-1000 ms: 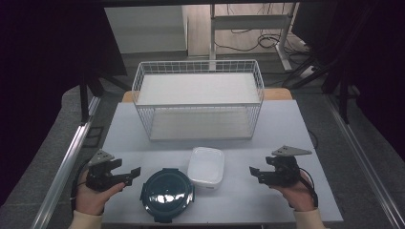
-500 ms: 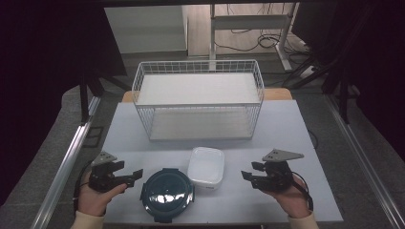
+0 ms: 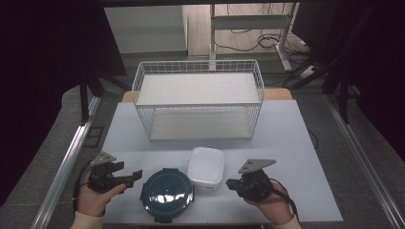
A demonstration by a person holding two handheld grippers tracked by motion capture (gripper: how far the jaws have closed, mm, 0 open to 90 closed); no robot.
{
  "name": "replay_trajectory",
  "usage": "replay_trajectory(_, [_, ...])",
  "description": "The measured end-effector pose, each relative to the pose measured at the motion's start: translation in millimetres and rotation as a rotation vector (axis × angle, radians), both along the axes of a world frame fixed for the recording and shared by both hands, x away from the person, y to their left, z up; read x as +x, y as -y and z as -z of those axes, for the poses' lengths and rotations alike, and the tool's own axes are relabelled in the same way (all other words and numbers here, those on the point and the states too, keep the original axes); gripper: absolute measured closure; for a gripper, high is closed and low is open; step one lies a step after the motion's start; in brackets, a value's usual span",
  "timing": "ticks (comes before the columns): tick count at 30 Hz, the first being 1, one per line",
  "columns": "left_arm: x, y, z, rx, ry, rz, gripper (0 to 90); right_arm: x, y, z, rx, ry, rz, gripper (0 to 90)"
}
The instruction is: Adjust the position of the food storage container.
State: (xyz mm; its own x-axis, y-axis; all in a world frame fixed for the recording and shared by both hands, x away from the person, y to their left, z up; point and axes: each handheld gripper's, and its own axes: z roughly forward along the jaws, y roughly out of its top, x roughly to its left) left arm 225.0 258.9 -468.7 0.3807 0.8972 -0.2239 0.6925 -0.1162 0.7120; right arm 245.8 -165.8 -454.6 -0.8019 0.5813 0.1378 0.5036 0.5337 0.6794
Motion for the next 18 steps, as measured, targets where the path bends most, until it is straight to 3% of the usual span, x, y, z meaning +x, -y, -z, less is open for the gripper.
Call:
replay_trajectory(5, [-0.8, 2.1, 0.0, -0.002, -0.002, 0.005, 18.2, -3.4, -18.3, 12.9, -0.019, -0.030, -0.036, 89.4])
replay_trajectory(13, [-0.2, 2.2, 1.3, -0.009, -0.009, 0.009, 18.2, -7.4, -31.7, 18.4, -0.030, -0.037, -0.059, 89.4])
replay_trajectory(18, [0.5, 2.5, 2.4, -0.011, -0.013, 0.008, 18.2, -11.1, -54.3, 27.1, -0.050, -0.040, -0.093, 89.4])
